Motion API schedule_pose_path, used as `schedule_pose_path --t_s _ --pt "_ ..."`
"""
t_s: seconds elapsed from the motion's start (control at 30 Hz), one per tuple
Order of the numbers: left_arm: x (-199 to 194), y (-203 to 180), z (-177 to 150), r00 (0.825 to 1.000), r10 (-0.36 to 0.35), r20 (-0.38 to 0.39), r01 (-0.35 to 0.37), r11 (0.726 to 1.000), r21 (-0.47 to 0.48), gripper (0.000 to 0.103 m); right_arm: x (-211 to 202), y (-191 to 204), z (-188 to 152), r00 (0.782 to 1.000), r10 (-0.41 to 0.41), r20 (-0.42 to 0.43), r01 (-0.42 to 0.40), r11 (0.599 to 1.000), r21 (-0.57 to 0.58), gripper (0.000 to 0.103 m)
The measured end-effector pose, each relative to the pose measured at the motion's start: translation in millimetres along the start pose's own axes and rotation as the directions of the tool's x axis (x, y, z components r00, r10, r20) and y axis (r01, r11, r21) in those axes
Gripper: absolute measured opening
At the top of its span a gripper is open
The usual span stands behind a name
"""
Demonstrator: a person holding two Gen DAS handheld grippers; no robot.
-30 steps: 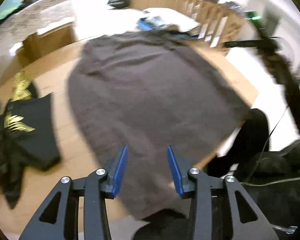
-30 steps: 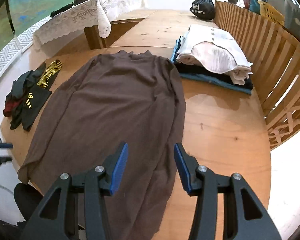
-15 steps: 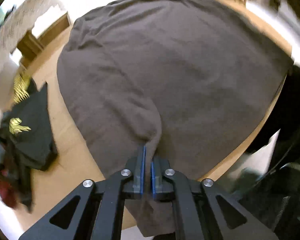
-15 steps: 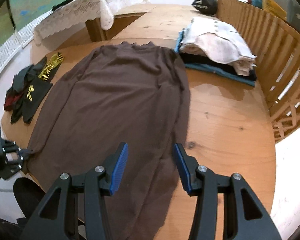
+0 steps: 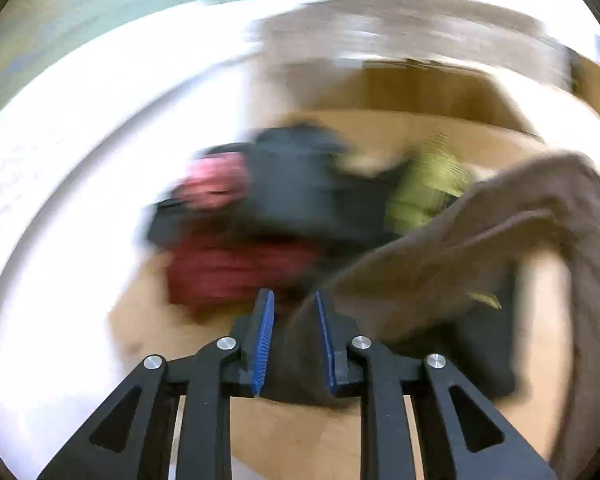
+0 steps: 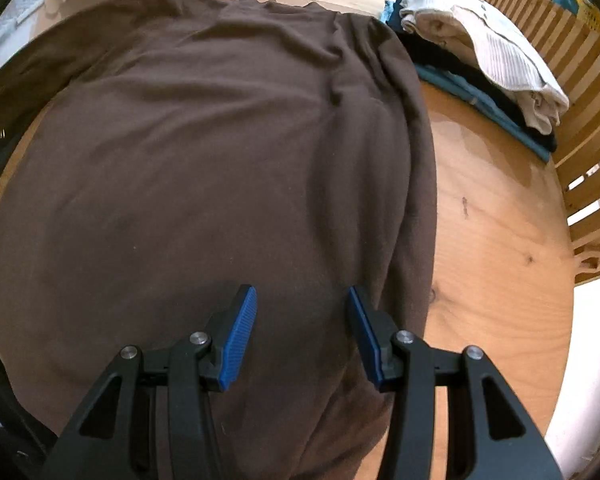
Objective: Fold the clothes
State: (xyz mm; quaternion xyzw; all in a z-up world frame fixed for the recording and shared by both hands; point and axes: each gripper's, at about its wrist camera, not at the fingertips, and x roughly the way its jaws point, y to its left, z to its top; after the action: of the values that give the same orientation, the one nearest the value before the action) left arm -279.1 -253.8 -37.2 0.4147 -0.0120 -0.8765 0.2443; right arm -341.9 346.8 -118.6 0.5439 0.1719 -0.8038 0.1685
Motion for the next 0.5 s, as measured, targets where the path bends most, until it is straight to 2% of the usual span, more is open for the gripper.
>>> schedule_pose_path --t_s 0.07,0.17,0.23,0.27,0.3,0.33,0.37,0.43,0.5 --pt "1 20 -2 0.999 -0.037 0.011 0.037 0.999 -0.039 0.019 -14 12 18 0.999 0.022 0.034 -0.021 0.999 -0.031 0.047" --pt "-18 -1 -18 0.994 -0.104 0.04 0.102 0.993 0.059 0.022 -35 41 60 0.992 0.056 0.113 -0.044 0.994 -0.104 0.047" --pt "-32 -40 -37 0.968 -0.249 0.007 0.246 0.96 0.138 0.026 -40 69 97 0.981 0.108 0.159 -0.083 0.984 -0.158 0.047" --pt "-36 -56 -46 0.949 -0.316 -0.015 0.314 0.935 0.164 0.026 -39 85 116 0.974 0.15 0.17 -0.118 0.975 -0.187 0.047" --pt "-39 -77 -58 0.918 -0.391 -0.061 0.395 0.899 0.191 0.026 -35 101 136 0.966 0.198 0.165 -0.161 0.964 -0.212 0.047" --pt "-41 -98 -70 0.881 -0.461 -0.11 0.473 0.855 0.214 0.026 -27 120 156 0.957 0.248 0.151 -0.209 0.949 -0.234 0.047" --pt "-43 -119 -83 0.848 -0.506 -0.158 0.53 0.812 0.243 0.026 -20 137 172 0.947 0.288 0.14 -0.247 0.936 -0.251 0.047" --pt "-49 -160 -109 0.801 -0.55 -0.238 0.599 0.74 0.306 0.027 -5 168 195 0.934 0.333 0.132 -0.287 0.917 -0.278 0.047" --pt "-55 -190 -128 0.761 -0.576 -0.297 0.648 0.683 0.336 0.026 13 201 214 0.93 0.348 0.123 -0.298 0.905 -0.304 0.047"
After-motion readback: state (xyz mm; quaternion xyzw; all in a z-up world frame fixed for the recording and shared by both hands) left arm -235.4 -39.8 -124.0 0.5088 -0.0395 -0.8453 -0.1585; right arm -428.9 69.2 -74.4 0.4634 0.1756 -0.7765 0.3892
